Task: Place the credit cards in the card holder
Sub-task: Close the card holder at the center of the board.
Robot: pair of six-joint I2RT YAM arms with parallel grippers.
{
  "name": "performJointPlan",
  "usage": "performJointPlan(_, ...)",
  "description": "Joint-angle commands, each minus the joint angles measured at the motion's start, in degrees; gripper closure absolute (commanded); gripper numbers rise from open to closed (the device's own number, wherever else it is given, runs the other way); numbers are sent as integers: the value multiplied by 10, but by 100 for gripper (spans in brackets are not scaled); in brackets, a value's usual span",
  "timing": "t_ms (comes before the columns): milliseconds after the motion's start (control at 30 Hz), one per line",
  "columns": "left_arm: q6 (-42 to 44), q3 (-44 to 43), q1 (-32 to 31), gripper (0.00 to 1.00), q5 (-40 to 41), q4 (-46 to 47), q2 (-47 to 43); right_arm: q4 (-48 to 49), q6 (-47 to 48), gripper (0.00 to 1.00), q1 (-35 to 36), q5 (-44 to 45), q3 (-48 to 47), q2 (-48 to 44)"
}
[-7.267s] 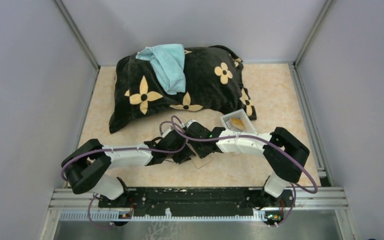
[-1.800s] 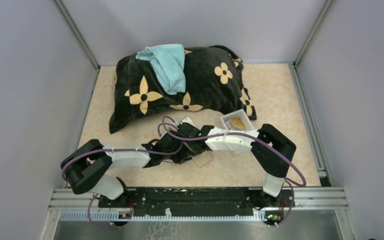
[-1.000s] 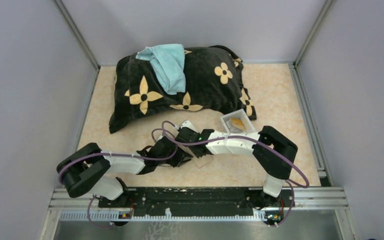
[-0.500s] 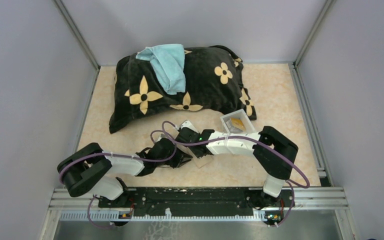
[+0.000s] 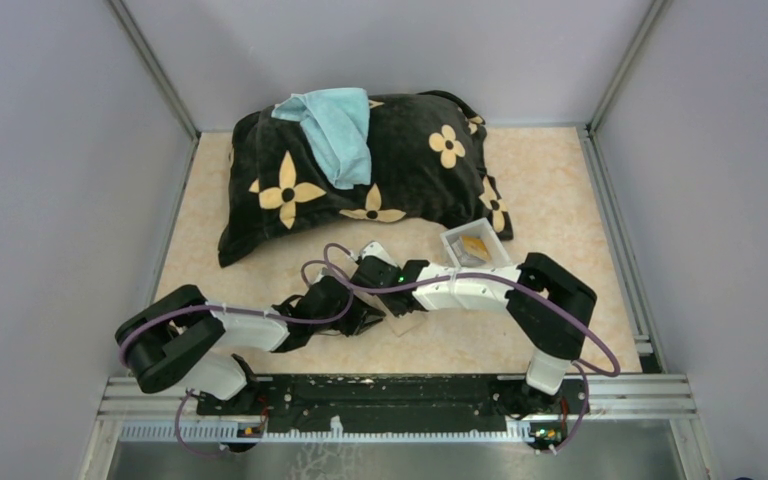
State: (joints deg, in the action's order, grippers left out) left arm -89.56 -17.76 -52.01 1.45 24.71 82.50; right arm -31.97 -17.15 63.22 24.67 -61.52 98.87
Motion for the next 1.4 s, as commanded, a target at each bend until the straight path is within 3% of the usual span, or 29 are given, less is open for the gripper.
performJointPlan(0, 12, 14, -1, 76, -1, -63, 23, -52, -10, 100, 8, -5, 23, -3)
performJointPlan(1367, 33, -10, -2, 78, -19, -53, 53, -81, -34, 100, 32, -2, -26, -2)
